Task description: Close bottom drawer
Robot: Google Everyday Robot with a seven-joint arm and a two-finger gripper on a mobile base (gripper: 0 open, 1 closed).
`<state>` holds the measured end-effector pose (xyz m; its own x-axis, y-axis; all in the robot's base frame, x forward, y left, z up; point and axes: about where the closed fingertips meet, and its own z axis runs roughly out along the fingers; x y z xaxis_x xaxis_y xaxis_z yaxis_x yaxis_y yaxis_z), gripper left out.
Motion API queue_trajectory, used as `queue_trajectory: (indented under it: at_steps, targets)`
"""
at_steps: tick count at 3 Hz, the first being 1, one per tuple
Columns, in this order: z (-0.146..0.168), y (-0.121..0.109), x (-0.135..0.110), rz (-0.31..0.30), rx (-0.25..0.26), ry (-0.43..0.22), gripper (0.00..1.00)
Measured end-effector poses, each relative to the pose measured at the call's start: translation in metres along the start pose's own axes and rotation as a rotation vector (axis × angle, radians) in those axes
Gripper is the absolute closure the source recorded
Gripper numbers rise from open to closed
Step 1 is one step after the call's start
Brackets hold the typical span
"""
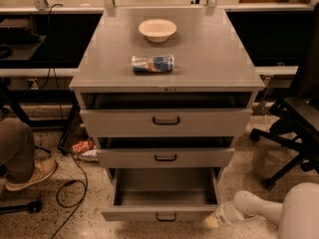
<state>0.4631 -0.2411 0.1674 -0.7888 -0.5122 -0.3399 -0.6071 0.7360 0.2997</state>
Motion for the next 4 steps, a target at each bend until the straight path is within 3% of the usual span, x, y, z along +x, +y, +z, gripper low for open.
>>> queue_trajectory:
  at_steps: [1,3,4]
  targets:
    - [0.006,-0.008,-0.010,-0.013,0.012,-0.026,1.00]
    - [0.032,-0.020,-0.058,-0.104,0.005,-0.090,1.00]
    - [0.028,-0.040,-0.077,-0.135,0.035,-0.116,1.00]
